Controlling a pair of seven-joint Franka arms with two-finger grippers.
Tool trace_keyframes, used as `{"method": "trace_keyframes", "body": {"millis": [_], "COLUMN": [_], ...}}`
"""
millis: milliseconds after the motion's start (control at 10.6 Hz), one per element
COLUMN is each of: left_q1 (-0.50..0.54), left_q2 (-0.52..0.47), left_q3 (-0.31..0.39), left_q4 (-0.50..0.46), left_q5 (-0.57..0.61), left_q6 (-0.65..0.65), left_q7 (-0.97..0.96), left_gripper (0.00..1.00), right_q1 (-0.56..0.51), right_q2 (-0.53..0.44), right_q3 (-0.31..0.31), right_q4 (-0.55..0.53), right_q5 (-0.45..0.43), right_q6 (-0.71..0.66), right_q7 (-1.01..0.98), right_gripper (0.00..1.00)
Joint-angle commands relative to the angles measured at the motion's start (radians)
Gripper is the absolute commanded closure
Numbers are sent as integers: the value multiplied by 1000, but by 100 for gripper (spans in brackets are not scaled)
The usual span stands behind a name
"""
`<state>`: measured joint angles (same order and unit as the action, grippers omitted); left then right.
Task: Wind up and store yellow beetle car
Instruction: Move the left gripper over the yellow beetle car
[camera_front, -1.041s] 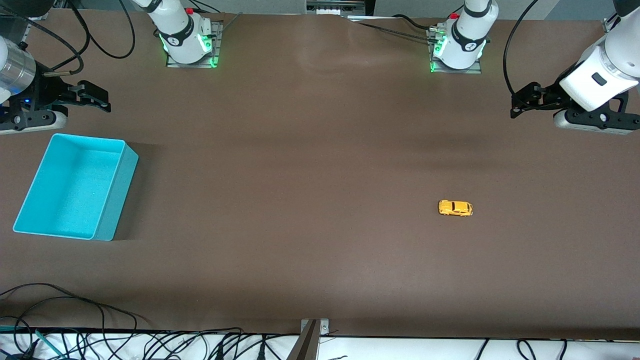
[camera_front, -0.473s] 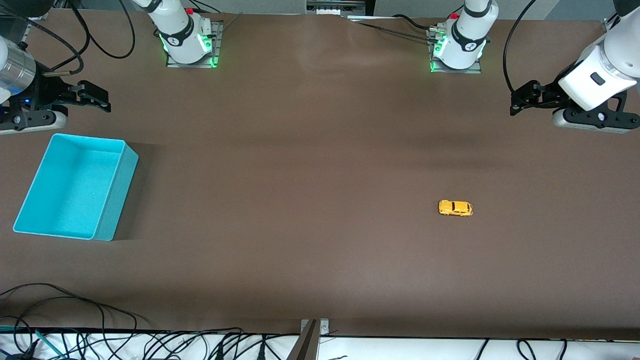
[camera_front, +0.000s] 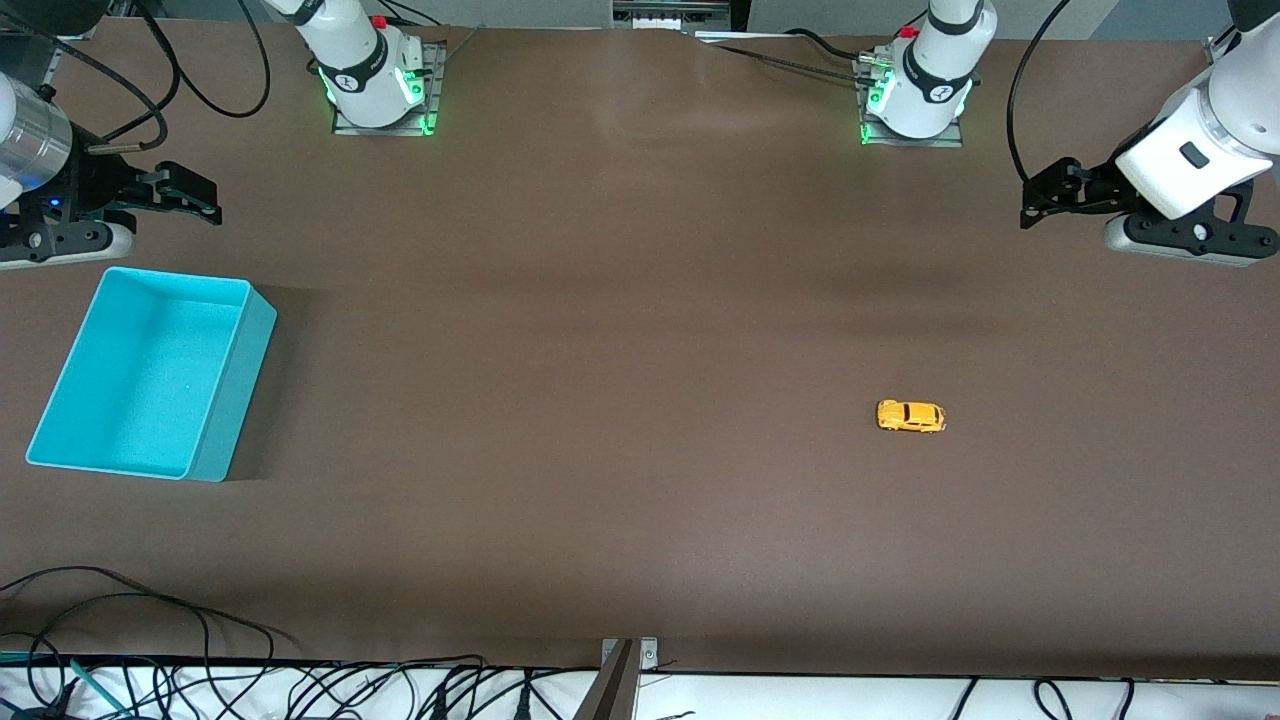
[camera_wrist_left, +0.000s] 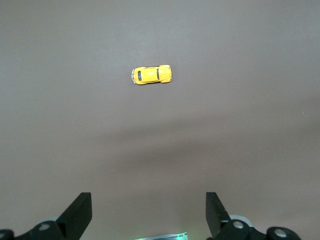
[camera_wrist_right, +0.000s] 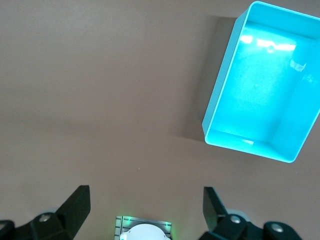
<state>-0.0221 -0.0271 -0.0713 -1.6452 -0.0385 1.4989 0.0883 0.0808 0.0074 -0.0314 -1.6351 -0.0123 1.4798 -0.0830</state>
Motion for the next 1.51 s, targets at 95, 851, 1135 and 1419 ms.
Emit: {"method": "trace_keyframes", "body": {"millis": [95,851,1135,1419], "left_q1": [-1,37,30,22], "left_q2": [29,220,242,327], "left_q3": [1,1,-2,-14], "left_q4": [31,-1,-91,-105], "left_q5": [28,28,29,29], "left_q6": [-20,240,387,474], "left_q7": [175,729,849,986], "left_gripper": [0,0,0,0], "right_q1": [-3,-4,-4,-3], "right_q2": [0,0,0,0], "right_q3": [1,1,1,1], "right_q4": [3,4,6,6], "right_q5": [0,0,0,0], "right_q6": [-9,-13,-13,-12], "right_q7": [-1,-3,-1,-1], "right_gripper": [0,0,0,0]}}
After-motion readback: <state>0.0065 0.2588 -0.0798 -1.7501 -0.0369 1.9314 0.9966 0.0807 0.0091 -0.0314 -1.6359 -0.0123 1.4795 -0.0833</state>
